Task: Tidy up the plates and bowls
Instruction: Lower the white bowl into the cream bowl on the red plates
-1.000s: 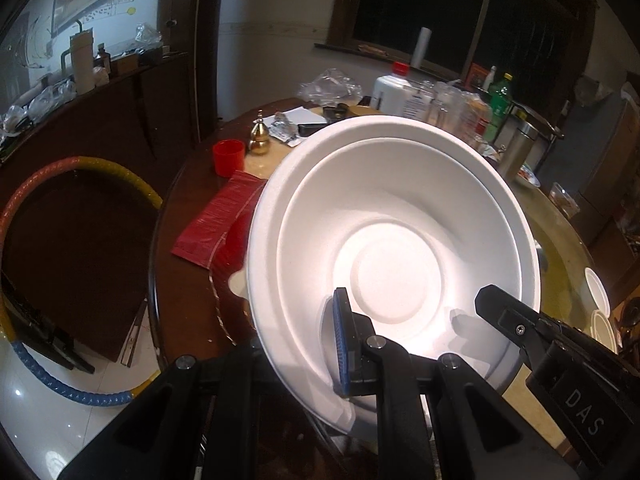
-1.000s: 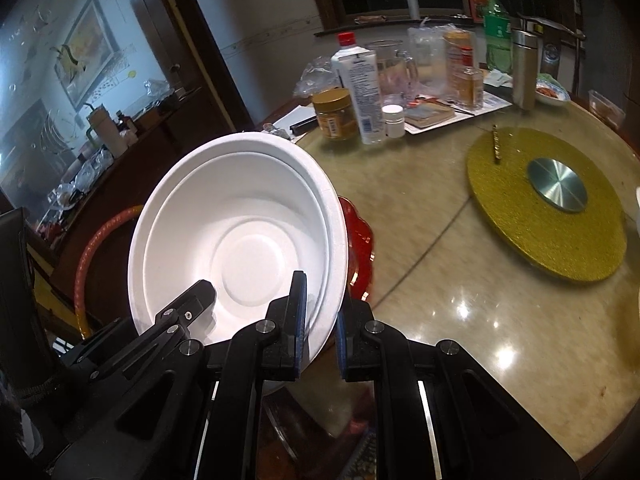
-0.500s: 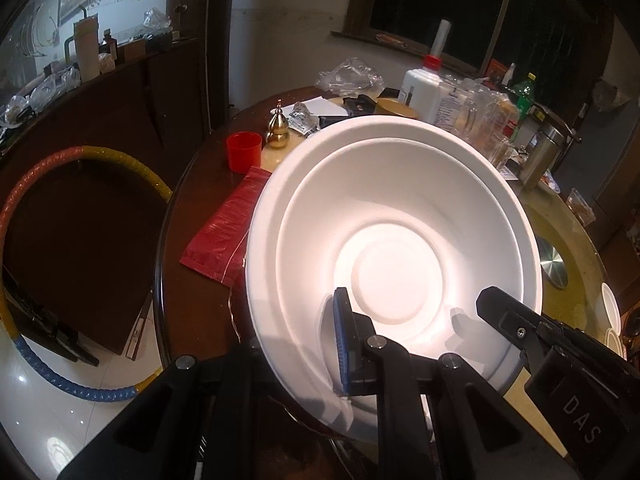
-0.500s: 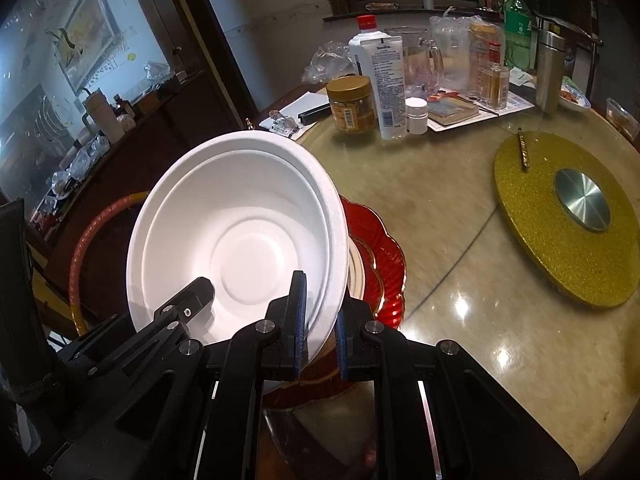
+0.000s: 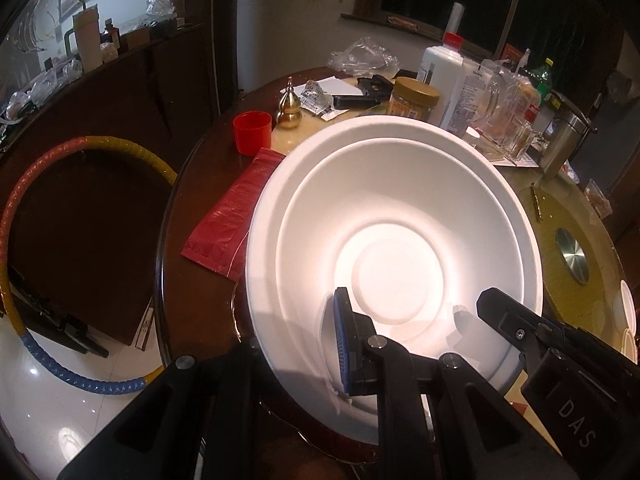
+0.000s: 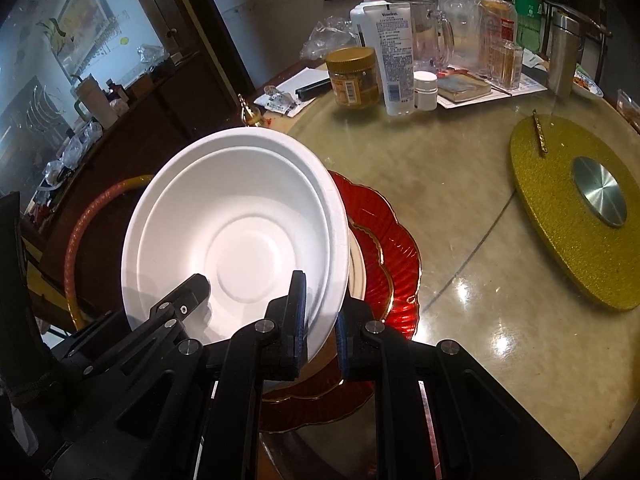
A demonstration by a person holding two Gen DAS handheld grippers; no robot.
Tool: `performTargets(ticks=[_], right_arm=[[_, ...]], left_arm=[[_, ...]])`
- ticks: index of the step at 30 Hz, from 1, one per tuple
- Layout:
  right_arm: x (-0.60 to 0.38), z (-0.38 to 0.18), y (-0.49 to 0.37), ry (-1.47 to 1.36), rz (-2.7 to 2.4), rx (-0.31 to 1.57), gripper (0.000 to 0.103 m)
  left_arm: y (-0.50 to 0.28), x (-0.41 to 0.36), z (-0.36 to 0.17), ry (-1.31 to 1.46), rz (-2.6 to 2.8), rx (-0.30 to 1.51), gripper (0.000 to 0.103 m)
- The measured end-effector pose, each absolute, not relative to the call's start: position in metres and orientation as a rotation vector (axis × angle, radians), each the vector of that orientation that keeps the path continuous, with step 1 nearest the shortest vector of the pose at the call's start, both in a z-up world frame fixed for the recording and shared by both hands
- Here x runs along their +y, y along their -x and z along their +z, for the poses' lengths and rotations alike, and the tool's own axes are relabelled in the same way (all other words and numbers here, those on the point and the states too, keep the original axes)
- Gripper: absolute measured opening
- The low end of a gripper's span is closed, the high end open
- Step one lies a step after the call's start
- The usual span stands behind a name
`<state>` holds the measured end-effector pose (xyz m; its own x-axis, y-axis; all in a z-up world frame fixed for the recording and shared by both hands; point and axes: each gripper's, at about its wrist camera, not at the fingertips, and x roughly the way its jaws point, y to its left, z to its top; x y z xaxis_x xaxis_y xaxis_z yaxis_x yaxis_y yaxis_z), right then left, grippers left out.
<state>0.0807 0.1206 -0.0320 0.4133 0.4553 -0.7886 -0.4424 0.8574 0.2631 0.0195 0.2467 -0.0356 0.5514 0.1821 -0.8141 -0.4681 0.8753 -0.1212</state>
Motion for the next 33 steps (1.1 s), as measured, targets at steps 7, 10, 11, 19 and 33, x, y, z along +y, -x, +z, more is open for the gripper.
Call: performTargets(ticks=[7, 10, 11, 19, 33], right_arm=[[0.1211, -0.0327, -0.0812, -0.011, 0.559, 0.997, 0.013], [0.1212, -0.0339, -0.0816, -0.012, 0.559, 1.001, 0.013], [0.1213, -0.0345, -0.082, -0.011, 0.559, 1.004, 0.013], [0.1195, -0.0354, -0.0835, -0.015, 0.56, 1.007, 0.013], [0.1192, -0.0363, -0.0848, 0.003, 0.564, 1.025, 0.014]], left_arm=[[-0.0197, 0.2466, -0.0351, 0.334, 0.397, 0.91, 0.015], [-0.0205, 0.2467, -0.0354, 0.332, 0.399, 0.914, 0.015], [-0.0209, 0.2463, -0.0354, 0.329, 0.401, 0.915, 0.015], [-0.0226, 0.2448, -0.035, 0.318, 0.407, 0.92, 0.015], [-0.0235, 0.2408, -0.0337, 0.298, 0.419, 0.935, 0.015]])
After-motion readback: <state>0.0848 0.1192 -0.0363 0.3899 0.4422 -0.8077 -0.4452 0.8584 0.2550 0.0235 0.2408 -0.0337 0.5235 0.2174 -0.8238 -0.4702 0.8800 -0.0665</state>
